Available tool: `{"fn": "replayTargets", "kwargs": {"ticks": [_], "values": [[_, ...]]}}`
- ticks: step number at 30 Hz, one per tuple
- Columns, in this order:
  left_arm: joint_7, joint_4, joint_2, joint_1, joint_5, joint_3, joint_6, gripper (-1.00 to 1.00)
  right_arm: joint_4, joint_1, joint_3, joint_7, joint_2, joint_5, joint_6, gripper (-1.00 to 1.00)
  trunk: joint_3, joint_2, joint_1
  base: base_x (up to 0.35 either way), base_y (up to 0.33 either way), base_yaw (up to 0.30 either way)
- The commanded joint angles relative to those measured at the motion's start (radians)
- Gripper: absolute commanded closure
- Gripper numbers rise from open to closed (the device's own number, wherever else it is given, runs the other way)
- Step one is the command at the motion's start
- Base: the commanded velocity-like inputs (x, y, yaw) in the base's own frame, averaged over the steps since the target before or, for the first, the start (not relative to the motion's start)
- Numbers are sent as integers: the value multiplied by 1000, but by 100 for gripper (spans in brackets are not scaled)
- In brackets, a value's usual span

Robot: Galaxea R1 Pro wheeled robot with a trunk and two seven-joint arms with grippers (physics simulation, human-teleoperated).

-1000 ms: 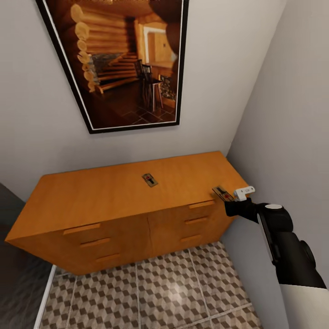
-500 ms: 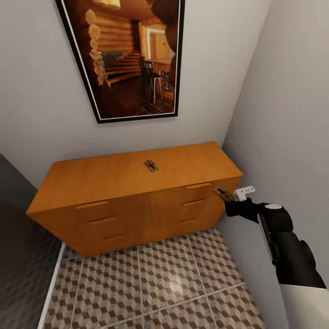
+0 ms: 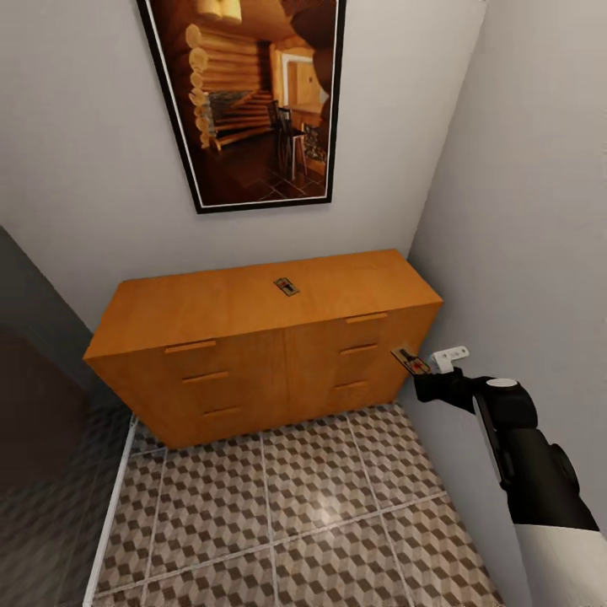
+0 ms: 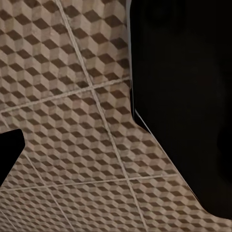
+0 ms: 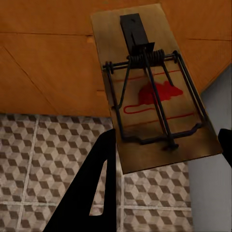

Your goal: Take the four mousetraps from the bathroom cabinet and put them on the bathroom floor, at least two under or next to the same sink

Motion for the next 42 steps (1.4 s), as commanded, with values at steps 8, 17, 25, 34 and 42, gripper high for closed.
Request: {"fn": "replayTargets", "kwargs": {"ticks": [8,17,25,34,42], "values": [[7,5,0,-2,-7,-3,-6,-100,247,-1,-1,10,1,8,-195,100,-2,-2,0,-31,11,0],[7,5,0,-1,-7,-3,-7,-100,763,-1,-3,12,-1,10,-645,100,-2,-2,0,-1,1,0],[7,3,-3,-1,-7,-3,-9,-100,1257,0,-4,-13,-2,12,-1094,100,-2,-2,0,0,0,0],[8,-17,-15,-1,-9,2,-13,-100,1439,69,1,-114,4,13,-1380,100,-2,-2,0,0,0,0],[8,-131,-16,-1,-9,4,-13,-100,1450,217,1,-173,27,13,-1544,100,-2,-2,0,0,0,0]]}}
